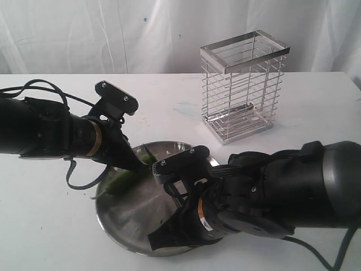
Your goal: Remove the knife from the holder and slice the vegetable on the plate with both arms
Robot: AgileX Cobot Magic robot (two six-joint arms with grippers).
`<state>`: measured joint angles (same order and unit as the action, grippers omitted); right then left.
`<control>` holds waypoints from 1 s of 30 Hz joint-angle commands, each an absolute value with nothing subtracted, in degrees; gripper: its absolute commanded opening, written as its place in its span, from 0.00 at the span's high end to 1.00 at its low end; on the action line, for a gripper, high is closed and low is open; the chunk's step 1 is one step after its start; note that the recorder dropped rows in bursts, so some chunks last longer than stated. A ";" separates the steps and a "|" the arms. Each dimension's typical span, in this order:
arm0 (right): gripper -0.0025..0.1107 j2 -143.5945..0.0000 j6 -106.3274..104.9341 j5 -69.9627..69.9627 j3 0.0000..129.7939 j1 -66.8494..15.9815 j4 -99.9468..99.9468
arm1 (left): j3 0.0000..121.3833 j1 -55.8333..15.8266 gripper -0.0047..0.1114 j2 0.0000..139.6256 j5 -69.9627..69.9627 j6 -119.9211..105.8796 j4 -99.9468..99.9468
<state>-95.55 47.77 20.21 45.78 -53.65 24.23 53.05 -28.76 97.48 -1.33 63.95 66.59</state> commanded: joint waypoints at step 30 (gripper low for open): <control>0.98 -99.40 37.76 27.81 46.74 -53.16 25.53 | 49.78 -28.65 0.78 103.60 -4.38 67.53 66.49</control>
